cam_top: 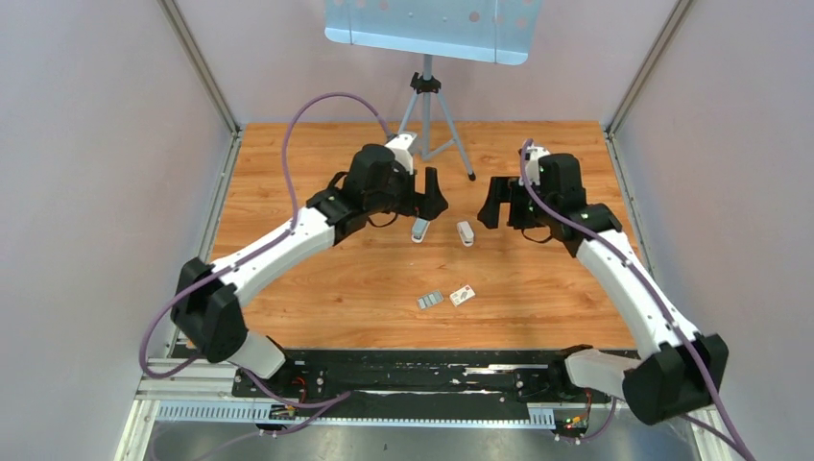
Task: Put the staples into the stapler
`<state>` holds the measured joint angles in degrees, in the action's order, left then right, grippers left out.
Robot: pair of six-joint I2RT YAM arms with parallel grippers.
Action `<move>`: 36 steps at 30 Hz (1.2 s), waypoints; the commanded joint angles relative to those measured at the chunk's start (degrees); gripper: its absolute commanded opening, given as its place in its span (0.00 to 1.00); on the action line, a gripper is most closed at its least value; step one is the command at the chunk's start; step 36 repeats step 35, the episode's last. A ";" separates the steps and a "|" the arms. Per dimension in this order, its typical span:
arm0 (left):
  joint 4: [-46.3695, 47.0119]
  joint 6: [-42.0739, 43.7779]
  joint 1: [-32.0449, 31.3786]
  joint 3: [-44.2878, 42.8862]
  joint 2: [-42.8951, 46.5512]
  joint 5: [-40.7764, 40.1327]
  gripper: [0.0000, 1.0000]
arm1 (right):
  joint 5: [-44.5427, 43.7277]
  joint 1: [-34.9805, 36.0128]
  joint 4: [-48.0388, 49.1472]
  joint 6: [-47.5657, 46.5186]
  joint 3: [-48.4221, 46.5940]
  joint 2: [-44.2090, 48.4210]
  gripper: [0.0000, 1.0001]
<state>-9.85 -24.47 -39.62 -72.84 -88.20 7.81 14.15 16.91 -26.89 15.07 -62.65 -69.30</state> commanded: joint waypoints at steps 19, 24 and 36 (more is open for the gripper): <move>-16.29 -1.01 -0.29 22.53 53.13 -8.93 1.00 | -1.65 1.04 -19.49 4.01 4.69 38.86 1.00; -18.76 -2.11 -0.28 23.61 58.00 -9.76 1.00 | 0.52 1.02 -19.86 4.85 4.53 41.35 1.00; -19.20 -3.66 -0.29 24.56 61.75 -8.17 1.00 | 0.22 1.03 -20.08 5.76 6.33 43.42 1.00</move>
